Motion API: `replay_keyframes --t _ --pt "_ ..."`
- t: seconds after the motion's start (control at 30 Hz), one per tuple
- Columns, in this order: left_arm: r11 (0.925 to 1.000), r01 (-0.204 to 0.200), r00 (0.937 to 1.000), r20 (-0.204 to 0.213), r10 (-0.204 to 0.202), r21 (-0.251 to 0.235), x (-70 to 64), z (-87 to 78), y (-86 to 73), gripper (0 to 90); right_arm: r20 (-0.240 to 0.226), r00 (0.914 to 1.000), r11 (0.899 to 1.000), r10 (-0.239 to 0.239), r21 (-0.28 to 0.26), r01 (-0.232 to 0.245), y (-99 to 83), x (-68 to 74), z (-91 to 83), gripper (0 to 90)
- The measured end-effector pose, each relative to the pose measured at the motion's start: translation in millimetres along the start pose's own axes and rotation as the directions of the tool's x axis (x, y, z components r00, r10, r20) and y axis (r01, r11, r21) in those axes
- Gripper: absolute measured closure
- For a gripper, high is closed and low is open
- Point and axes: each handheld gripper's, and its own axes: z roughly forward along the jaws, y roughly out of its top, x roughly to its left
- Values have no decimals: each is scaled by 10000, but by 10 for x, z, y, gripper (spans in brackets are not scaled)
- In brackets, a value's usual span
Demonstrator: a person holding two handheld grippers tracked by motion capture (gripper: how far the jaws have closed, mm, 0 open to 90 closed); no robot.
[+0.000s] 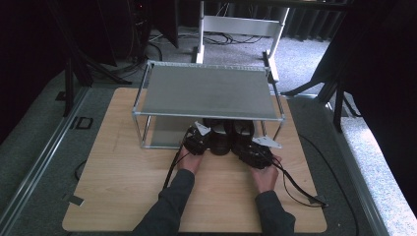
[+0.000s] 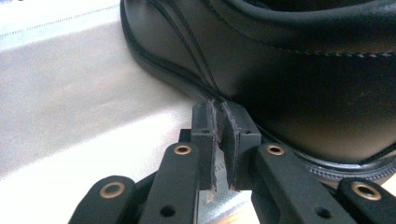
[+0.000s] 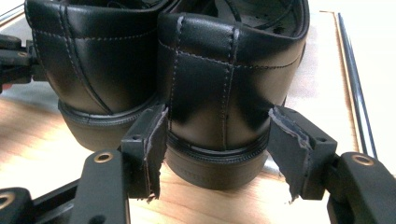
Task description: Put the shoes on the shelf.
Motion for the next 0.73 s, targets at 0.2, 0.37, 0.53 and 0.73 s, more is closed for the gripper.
replay_keyframes --t 0.2,0.37,0.53,0.73 --pt "10000 60 10000 -27 -60 39 20 3 6 833 119 9999 9999 -99 -28 99 37 64 1 378" --pt "9996 294 9995 122 -294 19 38 -55 -19 769 -190 9998 9998 -106 168 109 2 -26 -14 378" --pt "9993 379 9965 751 -376 -28 20 -258 -121 720 -181 9997 9995 -149 288 154 -49 -136 -117 354" --pt "9998 186 9901 1394 -178 -44 45 -584 -344 665 33 9982 9950 -604 797 599 -140 -366 -315 338"
